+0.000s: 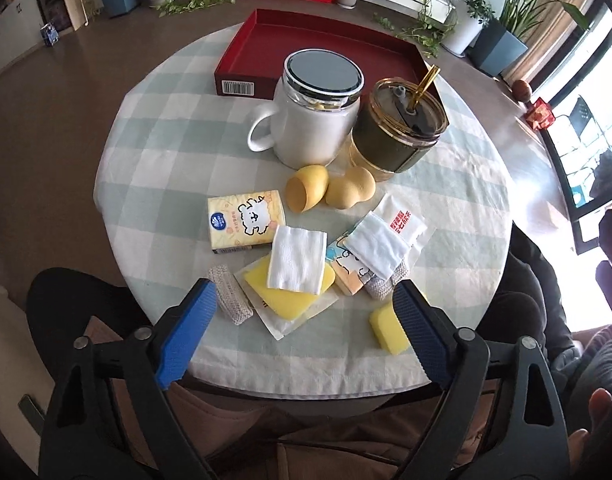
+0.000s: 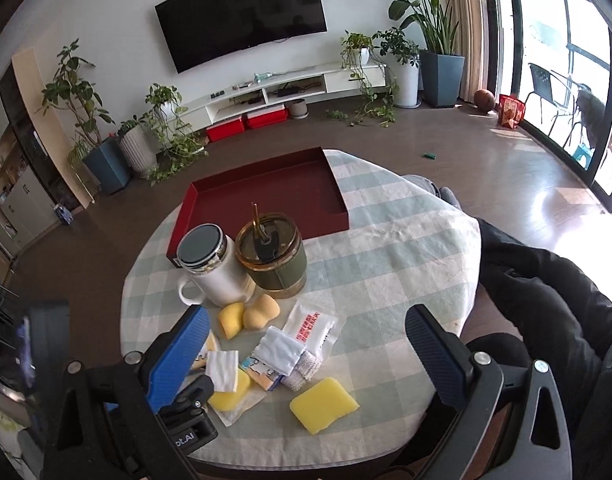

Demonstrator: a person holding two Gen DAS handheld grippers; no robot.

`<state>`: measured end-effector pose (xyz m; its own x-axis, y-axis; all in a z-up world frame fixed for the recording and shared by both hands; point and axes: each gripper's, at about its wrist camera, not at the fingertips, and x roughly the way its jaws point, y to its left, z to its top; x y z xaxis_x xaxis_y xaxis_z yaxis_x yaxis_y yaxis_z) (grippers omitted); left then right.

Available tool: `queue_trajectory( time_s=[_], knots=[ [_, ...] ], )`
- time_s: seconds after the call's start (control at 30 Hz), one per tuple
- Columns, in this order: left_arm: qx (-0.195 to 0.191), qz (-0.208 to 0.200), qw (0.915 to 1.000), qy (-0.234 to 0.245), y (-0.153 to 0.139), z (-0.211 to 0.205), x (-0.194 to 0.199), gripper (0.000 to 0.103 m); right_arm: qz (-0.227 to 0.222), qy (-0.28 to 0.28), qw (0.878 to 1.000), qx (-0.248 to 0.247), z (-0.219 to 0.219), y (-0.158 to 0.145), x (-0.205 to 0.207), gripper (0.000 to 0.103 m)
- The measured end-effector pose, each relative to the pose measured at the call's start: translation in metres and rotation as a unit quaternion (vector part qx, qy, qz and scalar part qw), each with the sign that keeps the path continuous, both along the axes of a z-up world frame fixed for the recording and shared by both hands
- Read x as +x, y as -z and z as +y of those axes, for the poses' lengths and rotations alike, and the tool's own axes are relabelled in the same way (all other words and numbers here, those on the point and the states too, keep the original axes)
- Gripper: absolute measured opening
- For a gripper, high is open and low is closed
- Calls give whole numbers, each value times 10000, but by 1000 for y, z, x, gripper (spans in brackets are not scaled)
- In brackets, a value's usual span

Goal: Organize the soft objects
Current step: 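Move both tools toward the cotton pads and tissue pack on the table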

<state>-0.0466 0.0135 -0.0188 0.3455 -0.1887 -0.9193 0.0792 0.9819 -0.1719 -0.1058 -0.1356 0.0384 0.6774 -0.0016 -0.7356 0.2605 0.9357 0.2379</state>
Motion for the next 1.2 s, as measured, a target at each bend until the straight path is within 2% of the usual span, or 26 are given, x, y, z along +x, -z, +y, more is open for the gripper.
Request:
queue_trajectory(
  time_s=[0.07,0.13,0.2,0.27,0.33,0.47,0.5,0.53,0.67,0.83,1.2],
  knots=[
    [55,-215,9996,146,-8,-6,-1,88,-10,128,9999,74,-5,1,0,100],
    [391,-316,9983,305,-12,-15,0,88,-34,230,9997,3,-8,0,1,100],
    [765,-332,9957,408,-11,-23,4,88,32,297,9992,-251,-6,-2,6,100],
    [979,-400,9937,379,-9,-25,8,88,98,271,9980,-564,-1,-2,12,100],
    [966,-433,9939,314,-8,-23,12,88,259,260,9964,-763,2,3,18,100],
    [1169,-595,9913,39,-7,-14,16,88,693,134,9957,-591,-2,24,34,100],
    [1200,-607,9909,-21,-6,-11,18,88,793,95,9950,-607,-2,29,38,95],
    [1189,-607,9910,-60,-5,-9,19,88,866,48,9943,-627,-1,34,41,92],
    [1137,-590,9916,-163,-4,0,23,88,1114,-147,9926,-451,2,47,51,91],
    [1143,-652,9910,-255,-3,6,24,89,1198,-274,9900,-688,13,49,50,94],
    [1197,-657,9905,-159,11,4,21,89,1252,-305,9887,-763,9,61,43,94]
  ],
)
